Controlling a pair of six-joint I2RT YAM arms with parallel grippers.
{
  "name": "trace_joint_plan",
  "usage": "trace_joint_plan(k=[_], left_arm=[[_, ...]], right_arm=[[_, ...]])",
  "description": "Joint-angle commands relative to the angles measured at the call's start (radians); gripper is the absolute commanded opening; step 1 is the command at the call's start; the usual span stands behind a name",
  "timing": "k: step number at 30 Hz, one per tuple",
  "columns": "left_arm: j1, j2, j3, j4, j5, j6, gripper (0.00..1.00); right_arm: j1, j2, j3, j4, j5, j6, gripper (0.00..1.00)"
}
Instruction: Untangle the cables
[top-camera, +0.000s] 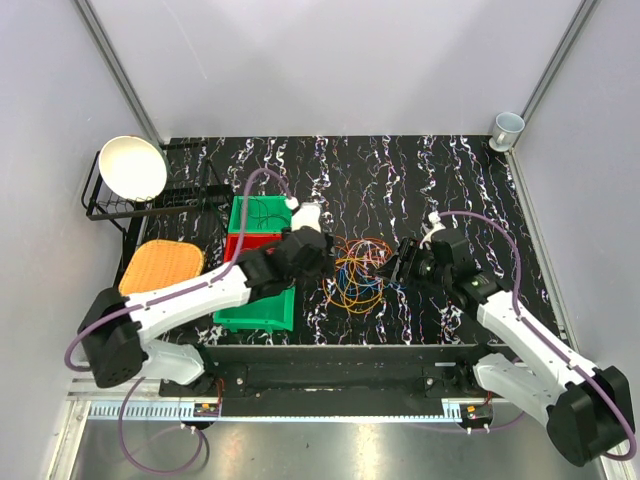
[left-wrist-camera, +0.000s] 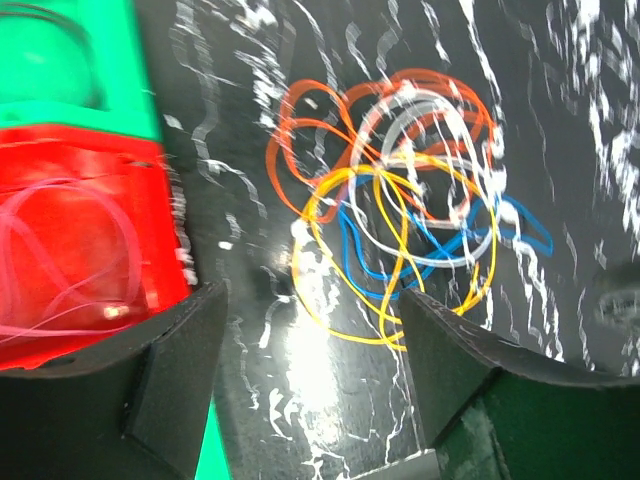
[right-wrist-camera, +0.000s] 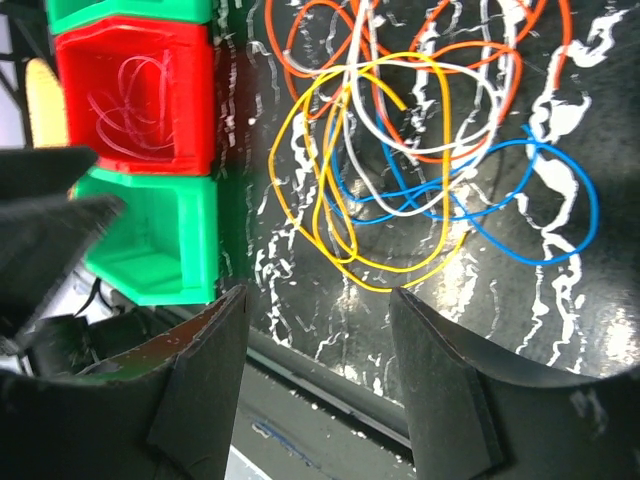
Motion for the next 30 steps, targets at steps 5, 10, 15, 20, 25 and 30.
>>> trace_joint_plan(k=[5,10,15,20,25,30], left_arm=[[-0.044,0.159,0.052,0.16,0.145,0.072,0.68],[-0.047,0.243,0.082,0.194,0.156,0.075,0.66],[-0.046,0.315,0.148,0.192,0.119,0.101,0.65],[-0.044,0.354,0.19,0.174,0.072,0.124,0.64],[-0.028,0.342,0.153,0.194,0.079,0.107,0.63],[-0.006,0.299,0.096,0.217,0.09,0.089,0.63]], right_arm=[[-0.005,0.055,0.006,0.019,0.08,-0.01,0.69],[-0.003,0.121,0.041,0.022,0.132,-0.02,0.69],[-0.003,0.219,0.095,0.039,0.166,-0.041,0.67],[-0.005,0.319,0.161,0.066,0.152,-0.059,0.65],[-0.003,0.426,0.224,0.085,0.129,-0.089,0.64],[-0.003,0.506,0.261,0.112,0.105,-0.102,0.62]])
